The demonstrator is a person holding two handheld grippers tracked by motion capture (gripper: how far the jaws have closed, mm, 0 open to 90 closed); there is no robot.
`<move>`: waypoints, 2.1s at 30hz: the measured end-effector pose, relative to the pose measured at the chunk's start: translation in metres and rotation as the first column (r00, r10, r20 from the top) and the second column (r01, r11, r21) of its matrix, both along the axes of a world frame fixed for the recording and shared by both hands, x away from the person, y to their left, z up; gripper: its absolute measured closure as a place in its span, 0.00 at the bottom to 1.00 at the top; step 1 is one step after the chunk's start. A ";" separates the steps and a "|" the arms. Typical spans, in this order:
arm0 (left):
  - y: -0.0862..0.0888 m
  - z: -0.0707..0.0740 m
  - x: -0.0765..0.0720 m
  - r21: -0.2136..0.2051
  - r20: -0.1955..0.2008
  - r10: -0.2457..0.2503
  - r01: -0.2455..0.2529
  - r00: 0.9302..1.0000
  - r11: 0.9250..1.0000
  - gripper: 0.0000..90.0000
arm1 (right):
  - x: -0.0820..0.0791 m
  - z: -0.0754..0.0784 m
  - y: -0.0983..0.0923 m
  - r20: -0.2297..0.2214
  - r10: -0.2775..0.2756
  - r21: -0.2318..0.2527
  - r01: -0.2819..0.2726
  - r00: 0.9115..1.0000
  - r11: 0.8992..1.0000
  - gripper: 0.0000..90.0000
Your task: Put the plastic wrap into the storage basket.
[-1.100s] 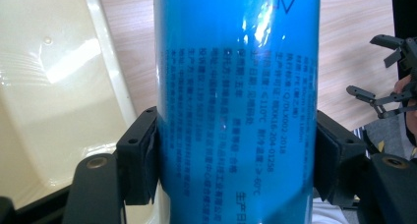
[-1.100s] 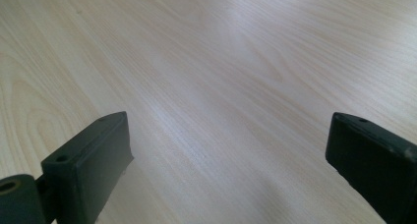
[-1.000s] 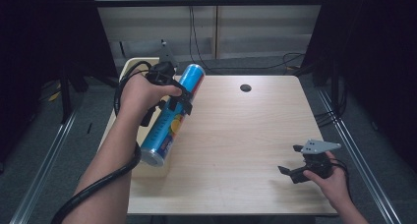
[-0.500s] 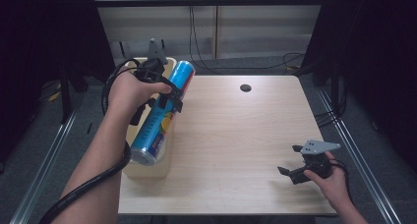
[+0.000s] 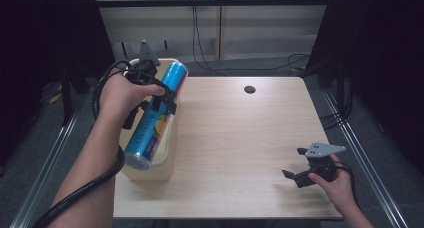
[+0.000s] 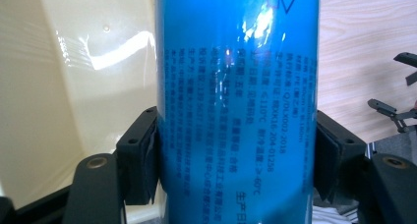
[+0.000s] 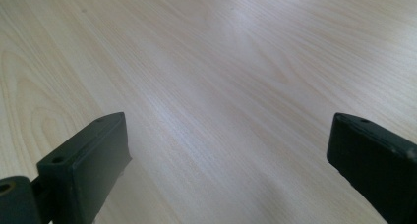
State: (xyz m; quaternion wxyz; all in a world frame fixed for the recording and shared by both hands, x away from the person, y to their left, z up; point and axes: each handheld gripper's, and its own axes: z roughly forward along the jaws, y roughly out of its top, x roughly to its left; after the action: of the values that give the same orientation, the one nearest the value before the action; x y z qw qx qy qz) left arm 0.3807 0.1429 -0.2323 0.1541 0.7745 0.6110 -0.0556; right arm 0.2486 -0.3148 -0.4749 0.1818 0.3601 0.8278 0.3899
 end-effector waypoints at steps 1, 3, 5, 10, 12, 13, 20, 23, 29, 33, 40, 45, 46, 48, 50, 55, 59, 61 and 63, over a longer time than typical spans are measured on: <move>0.001 0.000 0.000 0.002 0.002 0.002 -0.002 1.000 1.000 0.36 | 0.000 0.000 0.000 0.002 -0.006 -0.004 0.006 1.000 1.000 0.02; 0.002 -0.001 0.000 0.002 0.001 0.003 -0.003 1.000 1.000 0.36 | 0.000 0.001 0.000 -0.001 -0.005 -0.001 0.005 1.000 1.000 0.02; 0.004 -0.001 -0.001 0.004 -0.002 0.012 -0.012 1.000 1.000 0.36 | 0.000 0.001 0.000 -0.002 -0.005 -0.002 0.005 1.000 1.000 0.02; 0.009 -0.002 -0.002 0.017 0.006 0.021 -0.021 1.000 1.000 0.36 | 0.000 0.000 0.001 -0.004 0.004 -0.003 -0.004 1.000 1.000 0.02; 0.011 -0.002 -0.002 0.007 0.006 0.025 -0.025 1.000 1.000 0.36 | 0.000 0.000 0.001 -0.001 0.004 -0.007 -0.004 1.000 1.000 0.02; 0.012 -0.003 -0.003 0.009 0.006 0.031 -0.032 0.999 0.999 0.36 | 0.000 0.000 0.001 -0.001 0.004 -0.009 -0.004 1.000 1.000 0.02; 0.018 -0.005 -0.003 0.011 0.002 0.045 -0.045 0.999 0.999 0.36 | 0.000 0.000 0.002 -0.002 0.006 -0.009 -0.006 1.000 1.000 0.02; 0.022 -0.006 -0.004 0.010 0.003 0.063 -0.063 0.998 0.998 0.36 | 0.000 0.000 0.001 0.000 0.007 -0.005 -0.007 1.000 1.000 0.02; 0.032 -0.011 -0.005 0.022 0.002 0.089 -0.089 0.996 0.996 0.36 | 0.000 0.000 0.001 0.000 0.003 -0.010 -0.003 1.000 1.000 0.02; 0.035 -0.015 -0.005 0.033 -0.003 0.107 -0.106 0.994 0.994 0.36 | 0.000 0.000 0.001 0.002 0.002 -0.009 -0.002 1.000 1.000 0.02; 0.041 -0.026 -0.006 0.038 -0.029 0.122 -0.121 0.992 0.992 0.36 | 0.000 0.001 0.000 0.003 -0.003 -0.003 0.003 1.000 1.000 0.02; 0.042 -0.031 -0.007 0.042 -0.033 0.128 -0.127 0.991 0.991 0.36 | 0.000 0.001 0.000 0.006 -0.001 -0.011 0.001 1.000 1.000 0.02; 0.042 -0.031 -0.007 0.042 -0.033 0.128 -0.127 0.991 0.991 0.36 | 0.000 0.001 0.000 0.007 -0.002 -0.012 0.002 1.000 1.000 0.02; 0.042 -0.033 -0.007 0.040 -0.035 0.132 -0.130 0.991 0.991 0.36 | 0.000 0.001 0.000 0.006 -0.001 -0.009 0.001 1.000 1.000 0.02; 0.042 -0.036 -0.006 0.047 -0.039 0.135 -0.133 0.990 0.990 0.36 | 0.000 0.001 0.000 0.011 -0.003 -0.008 0.003 1.000 1.000 0.02; 0.041 -0.044 -0.005 0.041 -0.053 0.143 -0.141 0.988 0.989 0.36 | -0.001 0.002 0.000 0.012 0.000 -0.006 0.000 1.000 1.000 0.02; 0.040 -0.050 -0.004 0.046 -0.058 0.156 -0.153 0.986 0.987 0.36 | 0.000 0.002 0.000 0.012 0.000 -0.006 0.000 1.000 1.000 0.02; 0.040 -0.055 -0.003 0.044 -0.065 0.163 -0.161 0.984 0.986 0.36 | 0.000 0.002 0.000 0.012 0.000 -0.006 0.000 1.000 1.000 0.02; 0.041 -0.059 -0.002 0.045 -0.075 0.166 -0.163 0.983 0.986 0.36 | 0.000 0.002 0.000 0.012 0.000 -0.004 0.000 1.000 1.000 0.02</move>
State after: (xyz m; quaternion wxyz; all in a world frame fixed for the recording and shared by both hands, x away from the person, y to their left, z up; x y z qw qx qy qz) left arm 0.3791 0.1835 -0.2918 0.1189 0.7214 0.6794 -0.0613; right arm 0.2483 -0.3151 -0.4731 0.1875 0.3574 0.8275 0.3903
